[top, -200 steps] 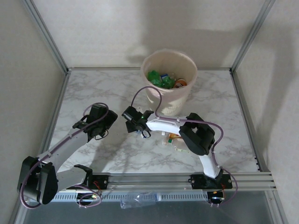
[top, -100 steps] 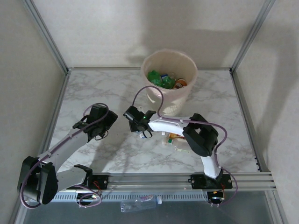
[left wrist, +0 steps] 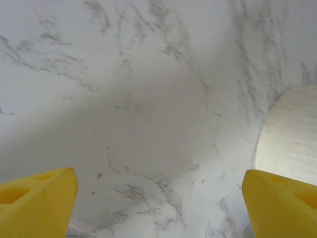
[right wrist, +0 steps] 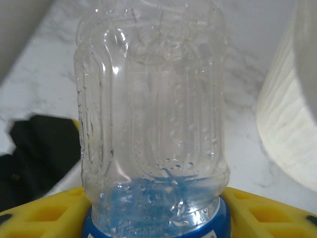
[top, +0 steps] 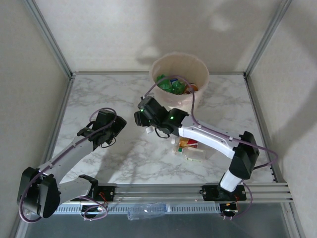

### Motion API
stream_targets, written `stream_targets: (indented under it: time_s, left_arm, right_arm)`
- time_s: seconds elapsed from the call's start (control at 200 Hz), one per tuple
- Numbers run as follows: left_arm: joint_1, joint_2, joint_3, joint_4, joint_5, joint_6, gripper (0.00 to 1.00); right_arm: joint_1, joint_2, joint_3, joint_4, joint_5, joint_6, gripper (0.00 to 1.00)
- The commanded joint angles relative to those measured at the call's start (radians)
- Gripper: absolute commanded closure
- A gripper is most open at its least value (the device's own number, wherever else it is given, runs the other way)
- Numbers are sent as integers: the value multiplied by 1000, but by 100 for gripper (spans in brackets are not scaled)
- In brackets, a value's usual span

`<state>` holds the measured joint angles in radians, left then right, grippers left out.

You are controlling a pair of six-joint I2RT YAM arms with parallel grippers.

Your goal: Put the plastic bottles in the bin

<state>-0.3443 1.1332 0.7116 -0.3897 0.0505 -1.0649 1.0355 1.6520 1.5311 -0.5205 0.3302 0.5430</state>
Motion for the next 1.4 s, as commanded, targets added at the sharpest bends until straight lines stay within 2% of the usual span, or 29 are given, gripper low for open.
stream_targets:
  time_s: [0.0,0.22,0.446,0.636,0.756,0.851,0.931,0.991,1.177,1.267,1.392]
  left_arm:
    - [-44,-16,64,-51,-32,69,17]
    - [-198,18,172,-122,-50,243,21]
    - [-361,30,250,-158,-34,402,20]
    - [-479,34,280,-201,-29,512,20]
    - [-576,50,292,-236,-57,554,18]
    - [-652,66,294,-256,-75,585,16]
    - [-714,74,286,-256,-77,608,14]
    - [-763,81,283,-257,-83,622,11]
    - [-977,141,308,-321,-125,660,7]
    - [-1086,147,300,-333,-129,630,6]
    - [-1165,112,280,-333,-130,564,5]
  right_arm:
    - [-43,-64,120,-62,57,-42,53]
    - [-224,-46,335,-128,19,-88,53]
    - [-429,74,514,-173,-111,-86,53]
    - [-524,129,500,-158,-162,-89,53]
    - [-537,131,461,-144,-177,-102,52]
    - [-537,123,428,-139,-190,-107,42]
    - [-536,110,412,-149,-176,-102,20]
    - [-536,85,400,-151,-157,-97,12]
    - [-537,-15,366,-159,-96,-81,7]
    - [-544,-47,361,-181,-76,-67,6]
    - [-555,-90,333,-202,-78,-50,5]
